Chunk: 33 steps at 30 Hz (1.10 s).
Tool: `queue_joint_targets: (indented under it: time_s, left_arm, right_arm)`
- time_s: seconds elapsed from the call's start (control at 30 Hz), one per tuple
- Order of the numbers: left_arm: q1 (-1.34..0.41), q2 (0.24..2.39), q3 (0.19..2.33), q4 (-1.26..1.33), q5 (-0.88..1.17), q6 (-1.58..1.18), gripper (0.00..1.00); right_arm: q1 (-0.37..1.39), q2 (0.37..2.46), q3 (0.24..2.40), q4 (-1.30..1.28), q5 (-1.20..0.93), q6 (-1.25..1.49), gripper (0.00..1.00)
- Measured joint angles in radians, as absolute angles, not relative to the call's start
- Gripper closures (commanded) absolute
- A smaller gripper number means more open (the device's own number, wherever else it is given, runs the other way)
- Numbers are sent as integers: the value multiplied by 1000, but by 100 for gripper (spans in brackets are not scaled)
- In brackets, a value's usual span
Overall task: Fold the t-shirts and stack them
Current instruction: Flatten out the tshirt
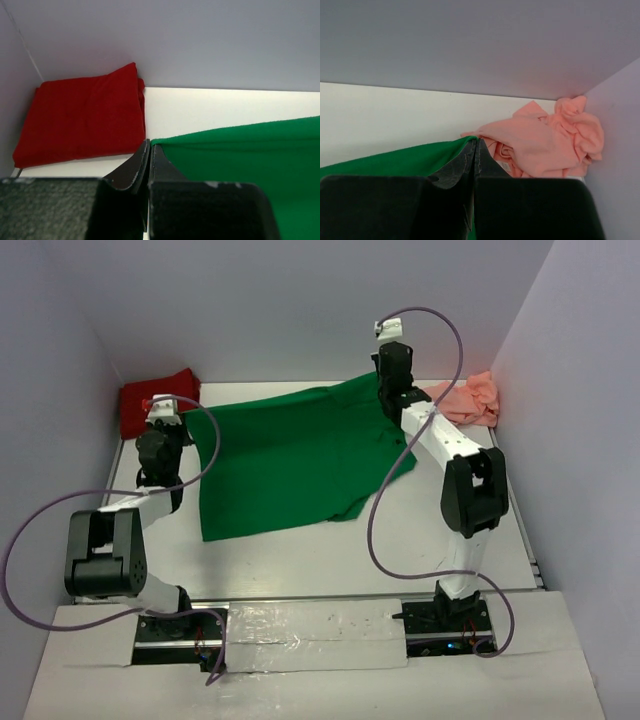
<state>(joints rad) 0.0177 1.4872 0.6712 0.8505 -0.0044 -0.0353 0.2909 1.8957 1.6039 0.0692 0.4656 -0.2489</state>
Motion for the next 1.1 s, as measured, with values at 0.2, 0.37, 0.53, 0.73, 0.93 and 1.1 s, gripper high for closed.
queue_joint_targets:
  time_s: [0.2,0.37,0.53,0.73,0.93,1.1]
  left_arm:
    - [11,1552,672,949,-44,-18,100]
    - [9,1576,669,991,-79,17,100]
    - [8,1446,646,849,-105,30,100]
    - [8,1048,747,391,-92,-19,100]
    - [-22,880,1142,136,-88,-44,100]
    - [-25,844,1384,80,-95,-43,100]
  right_arm:
    - [297,2005,1670,70,474,-252,100]
    - [299,2034,1679,39,479,-245,100]
    - [309,1893,1535,-7,464,-225,100]
    - [403,1453,1365,-178,480,-239,100]
    - [603,1092,1447,-115,540,-338,100]
    - [606,986,1514,10,604,-428,100]
